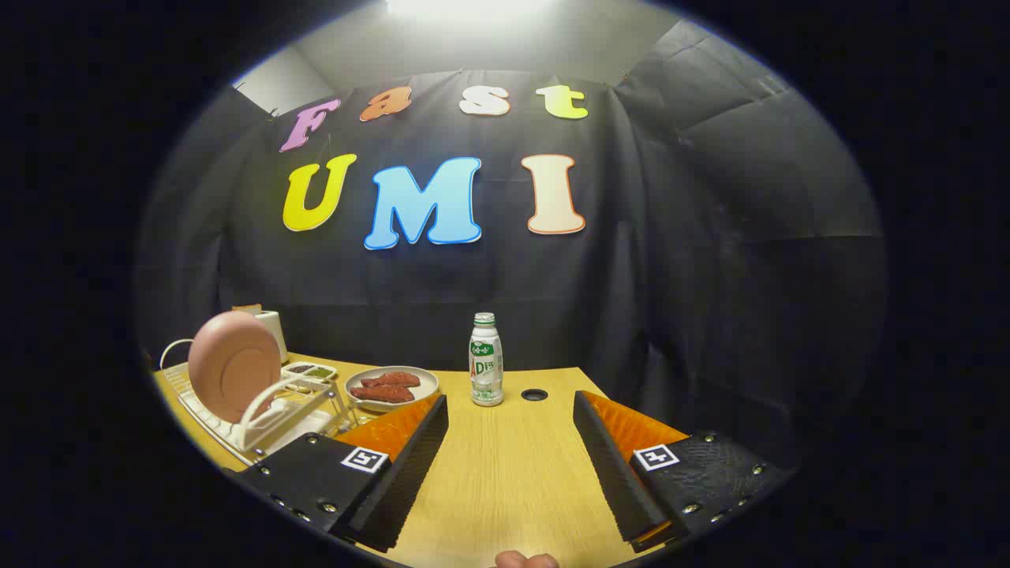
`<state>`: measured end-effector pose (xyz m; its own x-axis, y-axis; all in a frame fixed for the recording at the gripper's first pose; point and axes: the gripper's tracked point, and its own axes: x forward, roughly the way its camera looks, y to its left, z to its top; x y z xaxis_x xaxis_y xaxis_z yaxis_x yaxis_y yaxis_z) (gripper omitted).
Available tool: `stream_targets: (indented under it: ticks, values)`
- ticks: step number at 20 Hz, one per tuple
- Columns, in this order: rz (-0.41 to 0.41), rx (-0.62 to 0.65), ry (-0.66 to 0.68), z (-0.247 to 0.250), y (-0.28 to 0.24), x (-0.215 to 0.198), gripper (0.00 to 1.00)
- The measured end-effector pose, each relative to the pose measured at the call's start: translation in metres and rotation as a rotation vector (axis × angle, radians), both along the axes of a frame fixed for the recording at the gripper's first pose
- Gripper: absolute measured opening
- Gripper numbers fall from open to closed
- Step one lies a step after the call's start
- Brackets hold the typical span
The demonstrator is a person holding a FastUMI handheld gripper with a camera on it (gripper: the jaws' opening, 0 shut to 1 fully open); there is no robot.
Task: Take the plate from the dish rack, then take the spoon from the basket and place it into the plate.
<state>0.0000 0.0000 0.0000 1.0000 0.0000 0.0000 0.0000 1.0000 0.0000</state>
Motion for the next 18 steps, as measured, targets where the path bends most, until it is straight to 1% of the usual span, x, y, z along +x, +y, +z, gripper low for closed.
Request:
stream_targets:
  ticks: [3,7,10,13,18]
  values:
    - [0.002,-0.010,0.004,0.043,0.027,-0.024,0.98]
    - [-0.003,-0.023,-0.005,0.096,0.067,-0.037,0.97]
    - [-0.002,-0.037,0.009,0.122,0.099,-0.048,0.97]
    - [-0.016,-0.050,-0.023,0.144,0.125,-0.060,0.97]
    - [0.048,-0.038,-0.012,0.157,0.175,-0.062,0.97]
